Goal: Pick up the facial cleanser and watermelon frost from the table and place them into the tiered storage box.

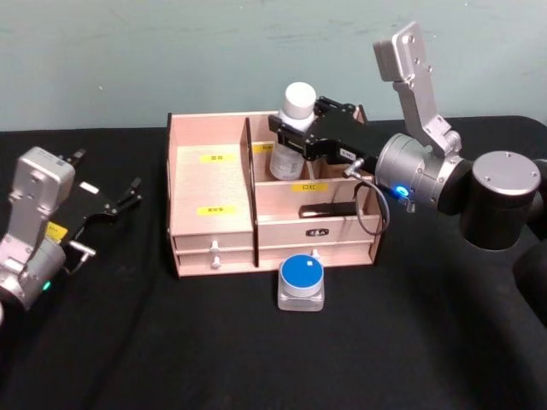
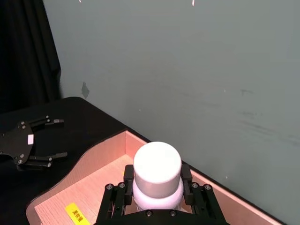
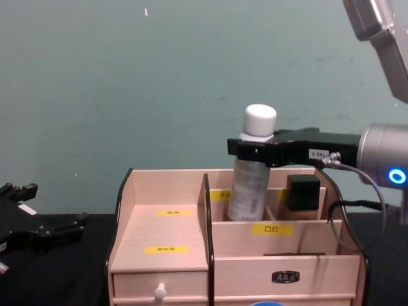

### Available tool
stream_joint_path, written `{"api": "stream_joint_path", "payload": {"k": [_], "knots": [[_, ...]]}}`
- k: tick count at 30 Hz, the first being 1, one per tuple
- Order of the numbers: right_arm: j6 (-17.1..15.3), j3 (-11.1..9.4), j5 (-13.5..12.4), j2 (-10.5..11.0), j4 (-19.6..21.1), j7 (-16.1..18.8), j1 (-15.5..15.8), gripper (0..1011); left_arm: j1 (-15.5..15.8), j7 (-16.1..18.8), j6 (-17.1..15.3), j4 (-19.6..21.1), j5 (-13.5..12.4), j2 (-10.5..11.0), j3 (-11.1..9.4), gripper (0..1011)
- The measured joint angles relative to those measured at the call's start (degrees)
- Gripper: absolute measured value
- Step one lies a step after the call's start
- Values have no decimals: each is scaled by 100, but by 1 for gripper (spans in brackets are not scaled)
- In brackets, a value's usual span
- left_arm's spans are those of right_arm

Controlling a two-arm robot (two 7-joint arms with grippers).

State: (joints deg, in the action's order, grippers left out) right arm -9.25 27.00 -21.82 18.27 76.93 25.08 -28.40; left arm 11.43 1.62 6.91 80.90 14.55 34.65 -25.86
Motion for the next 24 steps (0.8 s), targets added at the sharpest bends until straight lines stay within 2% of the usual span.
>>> {"api": "stream_joint_path", "payload": {"k": [24], "knots": [[59, 159, 90, -216, -866, 197, -219, 593, 0, 0, 0, 0, 0, 0, 0, 1010]]}}
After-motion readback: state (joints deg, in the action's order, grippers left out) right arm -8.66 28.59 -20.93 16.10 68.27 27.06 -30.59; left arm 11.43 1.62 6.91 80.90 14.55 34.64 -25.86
